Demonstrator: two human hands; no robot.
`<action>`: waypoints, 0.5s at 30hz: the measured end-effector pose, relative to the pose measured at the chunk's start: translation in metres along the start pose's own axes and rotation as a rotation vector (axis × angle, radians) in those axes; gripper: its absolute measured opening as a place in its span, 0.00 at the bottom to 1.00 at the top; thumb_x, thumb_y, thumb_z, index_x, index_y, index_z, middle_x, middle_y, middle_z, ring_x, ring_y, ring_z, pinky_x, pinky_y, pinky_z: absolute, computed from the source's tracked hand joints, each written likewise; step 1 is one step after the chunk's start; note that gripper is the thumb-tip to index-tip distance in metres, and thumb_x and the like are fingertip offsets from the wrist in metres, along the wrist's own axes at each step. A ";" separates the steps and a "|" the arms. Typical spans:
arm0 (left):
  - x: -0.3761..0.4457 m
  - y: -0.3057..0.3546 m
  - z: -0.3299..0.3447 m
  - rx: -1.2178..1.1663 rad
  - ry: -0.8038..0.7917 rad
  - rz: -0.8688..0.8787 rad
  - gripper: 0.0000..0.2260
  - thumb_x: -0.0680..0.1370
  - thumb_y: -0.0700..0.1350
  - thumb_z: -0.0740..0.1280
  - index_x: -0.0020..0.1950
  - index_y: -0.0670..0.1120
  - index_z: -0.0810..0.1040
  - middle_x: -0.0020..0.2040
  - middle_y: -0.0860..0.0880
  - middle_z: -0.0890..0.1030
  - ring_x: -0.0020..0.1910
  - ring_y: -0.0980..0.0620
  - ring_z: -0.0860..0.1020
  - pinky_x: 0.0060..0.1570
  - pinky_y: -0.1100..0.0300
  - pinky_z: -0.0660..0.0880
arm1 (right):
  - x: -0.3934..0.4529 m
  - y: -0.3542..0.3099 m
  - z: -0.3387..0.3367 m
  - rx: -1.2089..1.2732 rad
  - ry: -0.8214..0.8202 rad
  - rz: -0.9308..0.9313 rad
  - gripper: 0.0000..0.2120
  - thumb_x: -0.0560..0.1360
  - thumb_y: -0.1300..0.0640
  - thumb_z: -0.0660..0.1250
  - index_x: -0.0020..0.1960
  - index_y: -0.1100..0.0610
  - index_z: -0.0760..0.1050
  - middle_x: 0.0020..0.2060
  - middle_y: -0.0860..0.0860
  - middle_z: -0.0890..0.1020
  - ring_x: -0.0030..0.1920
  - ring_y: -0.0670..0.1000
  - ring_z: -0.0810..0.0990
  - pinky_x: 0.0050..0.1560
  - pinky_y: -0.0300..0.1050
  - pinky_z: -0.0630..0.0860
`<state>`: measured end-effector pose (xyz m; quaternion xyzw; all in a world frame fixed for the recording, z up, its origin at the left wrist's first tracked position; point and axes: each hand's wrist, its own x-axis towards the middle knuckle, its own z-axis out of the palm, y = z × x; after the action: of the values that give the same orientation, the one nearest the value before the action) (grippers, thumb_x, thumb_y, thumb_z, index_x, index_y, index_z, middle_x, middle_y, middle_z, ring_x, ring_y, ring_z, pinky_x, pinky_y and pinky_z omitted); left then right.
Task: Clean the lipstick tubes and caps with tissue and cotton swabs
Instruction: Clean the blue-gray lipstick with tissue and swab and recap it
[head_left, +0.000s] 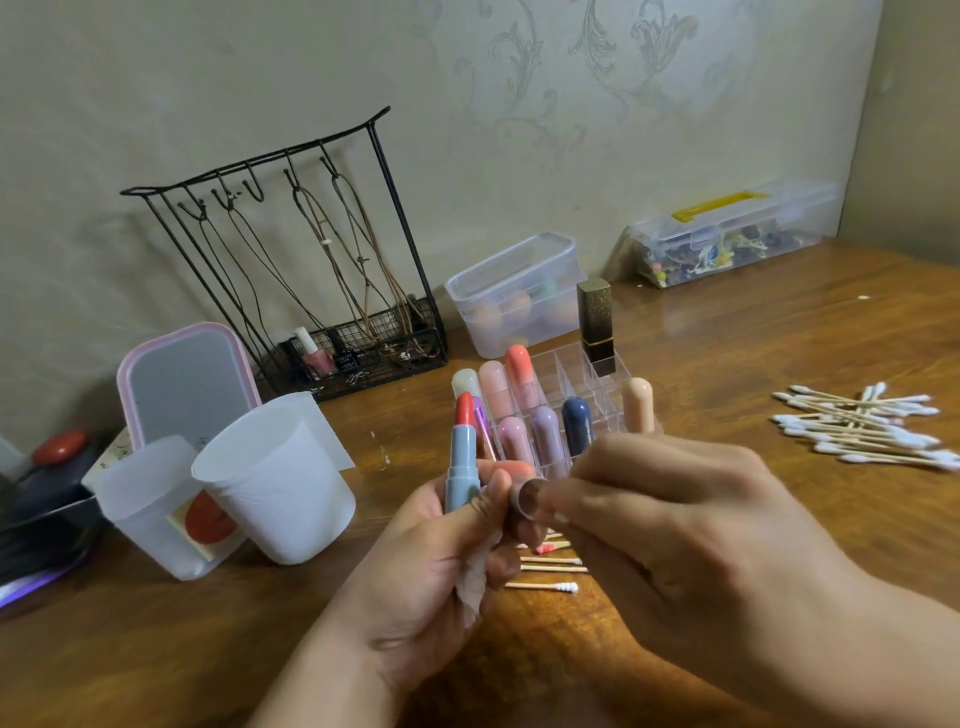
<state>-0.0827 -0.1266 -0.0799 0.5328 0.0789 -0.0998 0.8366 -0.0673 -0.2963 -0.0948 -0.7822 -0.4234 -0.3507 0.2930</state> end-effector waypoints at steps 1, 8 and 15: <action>0.000 0.000 0.000 0.001 0.014 0.003 0.08 0.68 0.40 0.66 0.35 0.40 0.85 0.31 0.43 0.77 0.24 0.55 0.73 0.20 0.68 0.68 | -0.001 0.000 0.000 0.055 -0.011 0.011 0.09 0.77 0.58 0.66 0.44 0.57 0.85 0.36 0.51 0.80 0.32 0.52 0.78 0.35 0.46 0.78; 0.002 -0.002 -0.001 -0.011 -0.022 -0.019 0.09 0.68 0.41 0.66 0.42 0.38 0.82 0.32 0.42 0.76 0.25 0.55 0.74 0.21 0.68 0.69 | 0.001 0.001 0.001 -0.036 -0.026 -0.016 0.05 0.75 0.61 0.70 0.42 0.58 0.83 0.34 0.52 0.78 0.31 0.54 0.76 0.33 0.48 0.76; 0.003 -0.003 -0.004 0.037 -0.038 -0.002 0.08 0.69 0.42 0.67 0.39 0.41 0.85 0.32 0.43 0.77 0.26 0.55 0.74 0.22 0.68 0.69 | 0.000 0.008 0.000 -0.013 0.019 0.000 0.07 0.76 0.60 0.67 0.43 0.58 0.84 0.35 0.52 0.79 0.32 0.54 0.77 0.31 0.50 0.76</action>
<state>-0.0808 -0.1241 -0.0849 0.5461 0.0618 -0.1122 0.8279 -0.0608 -0.3001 -0.0962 -0.7807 -0.4184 -0.3609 0.2920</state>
